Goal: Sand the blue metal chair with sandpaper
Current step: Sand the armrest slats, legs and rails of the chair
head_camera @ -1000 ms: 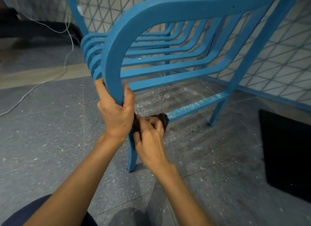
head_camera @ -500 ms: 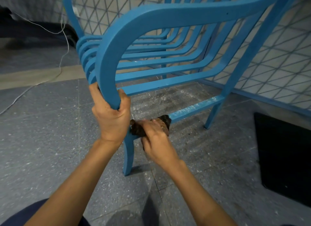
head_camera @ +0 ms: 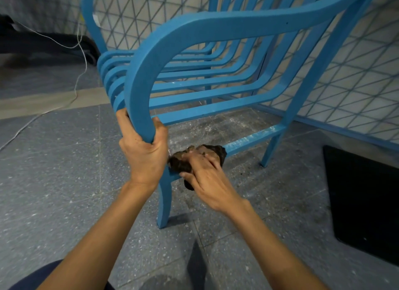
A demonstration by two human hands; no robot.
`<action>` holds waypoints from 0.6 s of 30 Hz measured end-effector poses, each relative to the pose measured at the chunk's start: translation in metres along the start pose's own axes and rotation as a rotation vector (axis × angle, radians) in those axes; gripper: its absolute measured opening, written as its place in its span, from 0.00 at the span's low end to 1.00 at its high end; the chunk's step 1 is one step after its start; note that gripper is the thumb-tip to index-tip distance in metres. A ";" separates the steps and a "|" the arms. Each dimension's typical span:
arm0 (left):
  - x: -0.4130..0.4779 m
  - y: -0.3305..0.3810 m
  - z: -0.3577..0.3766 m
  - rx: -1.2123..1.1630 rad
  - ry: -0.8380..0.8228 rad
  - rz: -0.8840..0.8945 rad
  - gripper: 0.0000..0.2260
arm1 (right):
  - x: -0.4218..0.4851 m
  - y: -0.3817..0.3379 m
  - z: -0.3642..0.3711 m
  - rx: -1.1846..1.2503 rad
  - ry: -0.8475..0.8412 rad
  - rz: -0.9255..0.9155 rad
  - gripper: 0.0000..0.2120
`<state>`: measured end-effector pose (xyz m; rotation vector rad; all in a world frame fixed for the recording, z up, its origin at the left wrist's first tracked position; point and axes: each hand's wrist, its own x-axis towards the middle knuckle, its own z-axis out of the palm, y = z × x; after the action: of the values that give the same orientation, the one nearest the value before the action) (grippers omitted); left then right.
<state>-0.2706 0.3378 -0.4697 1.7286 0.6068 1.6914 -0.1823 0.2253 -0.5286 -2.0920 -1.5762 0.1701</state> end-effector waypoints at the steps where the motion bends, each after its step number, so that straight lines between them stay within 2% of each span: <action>1: 0.000 0.000 0.000 -0.007 0.000 0.003 0.08 | 0.003 0.005 -0.005 -0.027 -0.019 -0.003 0.12; 4: 0.000 -0.001 0.000 -0.022 -0.003 0.006 0.08 | 0.028 0.015 -0.020 -0.032 -0.057 0.170 0.09; 7: 0.000 -0.002 0.001 -0.030 0.009 0.008 0.09 | 0.060 0.005 -0.018 -0.019 -0.089 0.420 0.14; 10: 0.000 -0.001 0.003 -0.005 0.034 0.036 0.09 | 0.063 -0.032 0.002 0.069 -0.125 0.317 0.18; 13: -0.001 -0.003 0.002 0.012 0.026 0.069 0.08 | 0.040 -0.038 0.011 0.186 0.007 0.126 0.19; 15: 0.000 -0.004 0.001 0.010 0.016 0.071 0.08 | 0.028 -0.026 0.012 0.148 0.049 0.014 0.21; 18: 0.000 -0.004 -0.001 -0.003 -0.011 0.058 0.08 | 0.024 -0.001 0.007 -0.056 -0.042 -0.006 0.24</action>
<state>-0.2712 0.3412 -0.4725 1.7679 0.5536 1.7211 -0.1781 0.2503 -0.5291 -2.1385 -1.6292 0.1702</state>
